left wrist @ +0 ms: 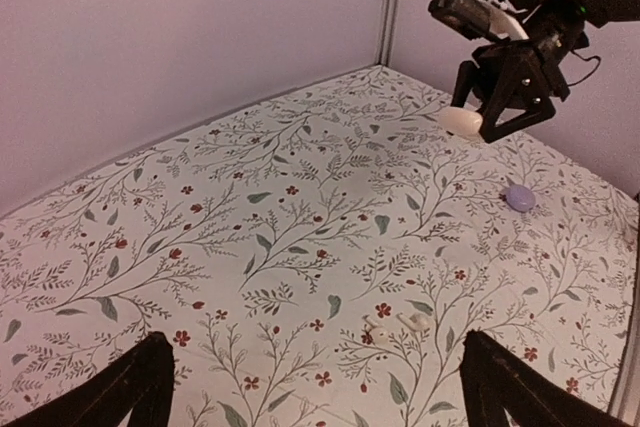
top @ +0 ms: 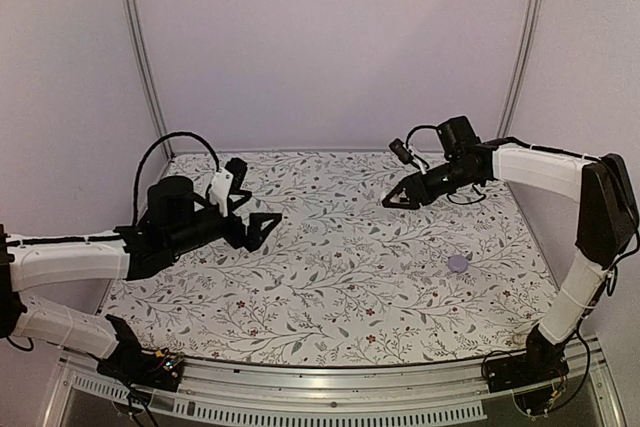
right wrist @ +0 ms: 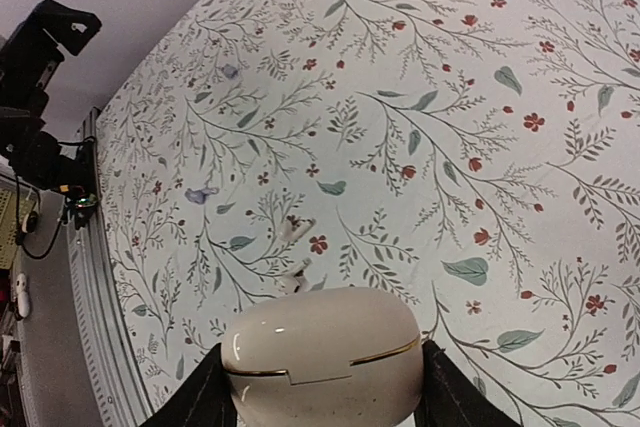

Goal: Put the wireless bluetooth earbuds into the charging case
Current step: Pass from the right arm to the left

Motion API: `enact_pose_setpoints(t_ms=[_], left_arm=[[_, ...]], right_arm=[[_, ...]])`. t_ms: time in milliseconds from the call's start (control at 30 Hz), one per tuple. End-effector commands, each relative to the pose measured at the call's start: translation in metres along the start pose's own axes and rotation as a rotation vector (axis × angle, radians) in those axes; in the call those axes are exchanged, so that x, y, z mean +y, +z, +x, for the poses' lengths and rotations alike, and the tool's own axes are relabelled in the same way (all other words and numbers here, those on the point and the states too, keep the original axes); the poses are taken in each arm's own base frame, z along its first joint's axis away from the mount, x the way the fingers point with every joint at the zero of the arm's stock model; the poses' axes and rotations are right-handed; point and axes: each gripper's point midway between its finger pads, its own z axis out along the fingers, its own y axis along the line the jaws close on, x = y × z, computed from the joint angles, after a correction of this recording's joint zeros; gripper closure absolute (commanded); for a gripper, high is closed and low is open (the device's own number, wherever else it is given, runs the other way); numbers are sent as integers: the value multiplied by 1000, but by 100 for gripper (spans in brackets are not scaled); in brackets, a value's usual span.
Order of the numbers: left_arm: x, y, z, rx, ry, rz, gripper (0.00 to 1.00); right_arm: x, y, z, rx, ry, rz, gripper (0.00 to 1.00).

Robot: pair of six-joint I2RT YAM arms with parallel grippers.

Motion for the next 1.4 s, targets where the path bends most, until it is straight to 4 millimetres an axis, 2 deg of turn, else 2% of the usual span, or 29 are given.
enact_pose_setpoints(t_ms=[0,100,200,400,500,833,1167,1367], left_arm=[[-62,-16,-23,-141,238,206,0],[-110,-28,-8,-149,403,326,0],[-147,-40,3,-169,517,423,0],[-200,-59,14,-173,636,588,7],[-214,-66,15,-181,669,629,10],[-229,-60,5,-186,747,632,20],[-244,-46,11,-147,764,666,31],[-255,-48,19,-143,757,732,41]], right_arm=[[78,-11,1,-37,-19,-311,54],[118,-10,11,-9,-46,-436,55],[159,-11,23,24,-77,-579,57],[220,-19,46,88,-127,-766,57],[239,-23,56,110,-155,-825,53],[272,-24,79,180,-183,-921,58],[282,-22,85,207,-190,-948,59],[286,-19,92,231,-191,-961,59]])
